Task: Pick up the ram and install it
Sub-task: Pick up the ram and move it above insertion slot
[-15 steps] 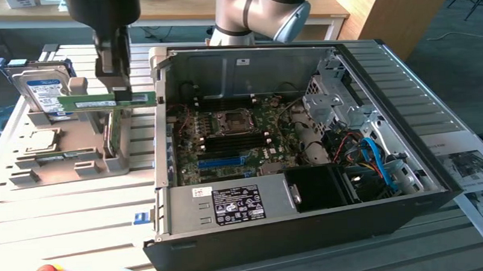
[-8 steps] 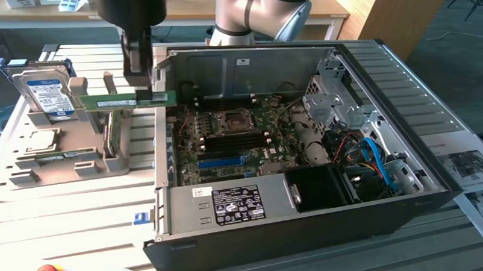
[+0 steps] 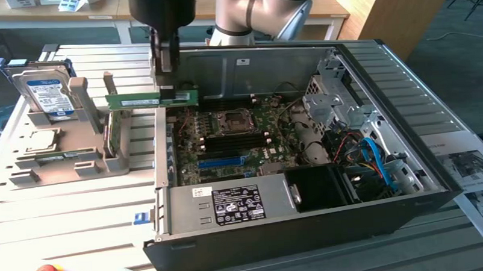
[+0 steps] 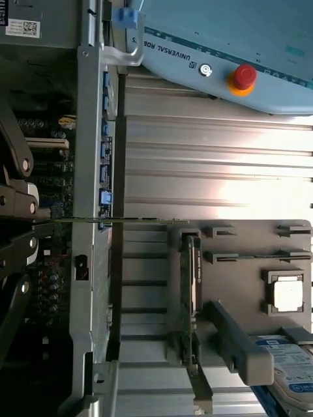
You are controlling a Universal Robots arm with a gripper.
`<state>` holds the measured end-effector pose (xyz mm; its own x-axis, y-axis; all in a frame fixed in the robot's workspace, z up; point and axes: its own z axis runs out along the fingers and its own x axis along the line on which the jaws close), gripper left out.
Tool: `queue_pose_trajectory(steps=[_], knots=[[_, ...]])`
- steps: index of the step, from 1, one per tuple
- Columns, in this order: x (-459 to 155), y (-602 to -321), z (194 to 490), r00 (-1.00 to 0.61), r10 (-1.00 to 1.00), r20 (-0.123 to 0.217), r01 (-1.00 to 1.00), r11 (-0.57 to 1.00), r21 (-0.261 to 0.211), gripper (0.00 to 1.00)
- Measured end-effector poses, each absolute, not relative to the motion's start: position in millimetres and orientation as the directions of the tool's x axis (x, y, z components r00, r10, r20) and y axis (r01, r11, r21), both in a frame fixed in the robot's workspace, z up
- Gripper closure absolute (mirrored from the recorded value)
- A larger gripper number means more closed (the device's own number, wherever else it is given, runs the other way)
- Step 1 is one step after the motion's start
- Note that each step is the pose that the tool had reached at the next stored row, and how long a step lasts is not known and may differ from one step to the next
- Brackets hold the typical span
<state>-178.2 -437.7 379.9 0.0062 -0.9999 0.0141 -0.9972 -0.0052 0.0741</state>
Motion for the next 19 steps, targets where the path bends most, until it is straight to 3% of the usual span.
queue_pose_trajectory(steps=[19], knots=[[-97, -441, 380, 0.006, -1.0, 0.014, -0.997, -0.005, 0.075, 0.88]])
